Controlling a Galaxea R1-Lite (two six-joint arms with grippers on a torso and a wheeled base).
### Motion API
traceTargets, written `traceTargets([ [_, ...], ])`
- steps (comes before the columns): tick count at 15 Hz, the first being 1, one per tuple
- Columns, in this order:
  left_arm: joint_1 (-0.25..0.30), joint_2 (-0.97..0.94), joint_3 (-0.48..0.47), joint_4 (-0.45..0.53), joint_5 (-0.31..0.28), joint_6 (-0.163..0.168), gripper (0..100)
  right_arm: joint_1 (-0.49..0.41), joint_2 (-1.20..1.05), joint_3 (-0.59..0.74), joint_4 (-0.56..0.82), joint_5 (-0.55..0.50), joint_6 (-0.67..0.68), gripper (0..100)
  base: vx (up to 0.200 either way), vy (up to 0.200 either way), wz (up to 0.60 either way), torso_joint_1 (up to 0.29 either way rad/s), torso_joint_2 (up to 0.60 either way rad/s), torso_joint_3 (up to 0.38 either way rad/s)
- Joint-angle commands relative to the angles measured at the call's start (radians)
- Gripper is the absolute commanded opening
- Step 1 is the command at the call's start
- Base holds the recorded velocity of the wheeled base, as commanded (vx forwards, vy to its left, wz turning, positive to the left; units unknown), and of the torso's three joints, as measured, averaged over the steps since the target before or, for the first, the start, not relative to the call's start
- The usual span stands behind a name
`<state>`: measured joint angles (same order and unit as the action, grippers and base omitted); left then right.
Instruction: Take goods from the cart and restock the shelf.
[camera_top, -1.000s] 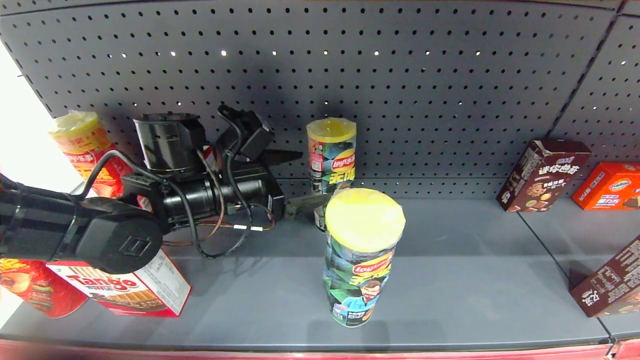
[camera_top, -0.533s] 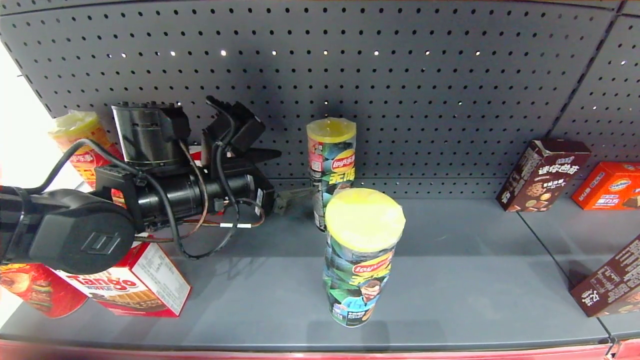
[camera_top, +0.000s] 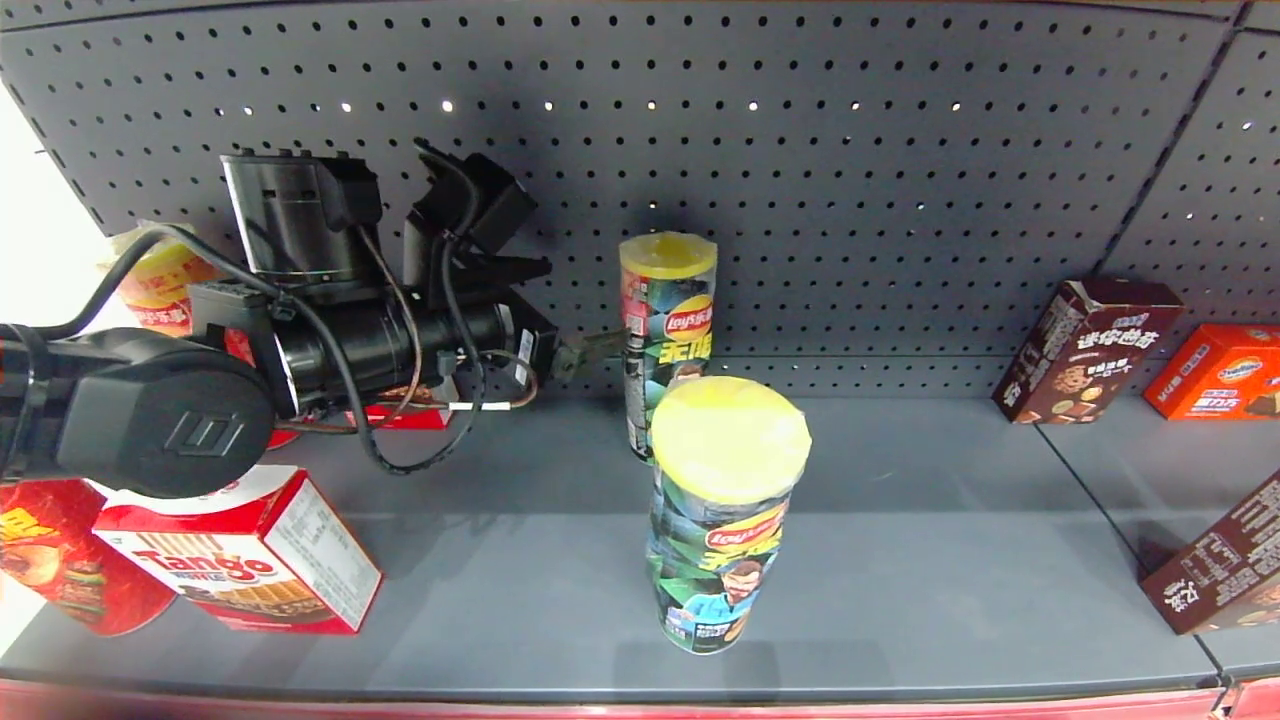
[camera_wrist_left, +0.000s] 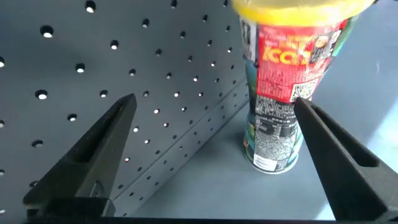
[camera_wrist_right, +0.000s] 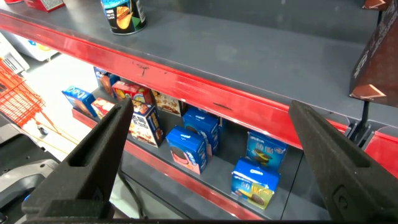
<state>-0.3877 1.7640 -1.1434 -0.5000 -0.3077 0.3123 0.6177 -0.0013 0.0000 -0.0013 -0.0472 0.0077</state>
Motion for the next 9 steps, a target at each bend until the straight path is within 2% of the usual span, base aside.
traceTargets([
  [1, 0.0, 0.018, -0.006, -0.002, 0.001, 0.001, 100, 0.001, 0.001, 0.0, 0.0, 0.0, 0.0, 100, 0.0, 0.0, 0.0, 0.0, 0.0, 0.0],
  [5, 0.0, 0.046, -0.018, -0.003, 0.025, 0.024, 100, 0.001, 0.001, 0.0, 0.0, 0.0, 0.0, 100, 0.0, 0.0, 0.0, 0.0, 0.0, 0.0],
  [9, 0.007, 0.031, 0.001, -0.006, 0.028, 0.025, 100, 0.002, 0.001, 0.0, 0.0, 0.0, 0.0, 100, 0.0, 0.0, 0.0, 0.0, 0.0, 0.0],
])
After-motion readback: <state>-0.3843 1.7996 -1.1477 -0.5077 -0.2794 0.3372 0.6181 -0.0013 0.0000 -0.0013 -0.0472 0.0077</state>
